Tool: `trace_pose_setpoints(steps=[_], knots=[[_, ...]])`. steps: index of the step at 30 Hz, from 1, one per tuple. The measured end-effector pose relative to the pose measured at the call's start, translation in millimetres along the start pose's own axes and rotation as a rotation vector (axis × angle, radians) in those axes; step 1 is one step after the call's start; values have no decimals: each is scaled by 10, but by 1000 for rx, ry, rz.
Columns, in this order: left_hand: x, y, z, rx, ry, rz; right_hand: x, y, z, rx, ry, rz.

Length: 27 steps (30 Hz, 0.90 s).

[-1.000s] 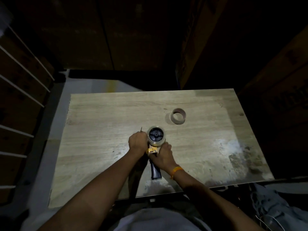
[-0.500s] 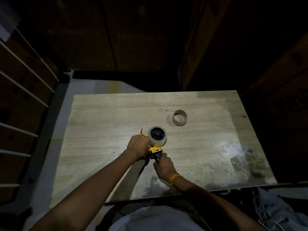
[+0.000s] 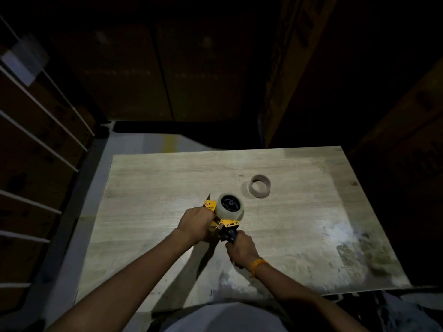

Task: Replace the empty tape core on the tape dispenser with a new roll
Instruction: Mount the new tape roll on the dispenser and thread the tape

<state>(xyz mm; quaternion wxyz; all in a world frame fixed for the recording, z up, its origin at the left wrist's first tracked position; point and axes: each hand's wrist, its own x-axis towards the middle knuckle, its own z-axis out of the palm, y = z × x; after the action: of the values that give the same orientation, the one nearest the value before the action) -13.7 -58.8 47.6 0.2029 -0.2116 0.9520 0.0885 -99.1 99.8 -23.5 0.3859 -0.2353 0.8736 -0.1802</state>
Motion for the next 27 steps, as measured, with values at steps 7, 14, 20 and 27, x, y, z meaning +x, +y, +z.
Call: trace_pose_setpoints(steps=[7, 14, 20, 27], knots=[[89, -325, -375, -78, -65, 119, 2, 33, -184, 42, -81, -63], [417, -463, -934, -48, -137, 194, -110, 173, -476, 283, -202, -48], [587, -296, -1282, 47, -199, 221, -198, 164, -466, 448, -342, -65], [623, -258, -1635, 99, -173, 216, -179, 91, -507, 527, -365, -144]])
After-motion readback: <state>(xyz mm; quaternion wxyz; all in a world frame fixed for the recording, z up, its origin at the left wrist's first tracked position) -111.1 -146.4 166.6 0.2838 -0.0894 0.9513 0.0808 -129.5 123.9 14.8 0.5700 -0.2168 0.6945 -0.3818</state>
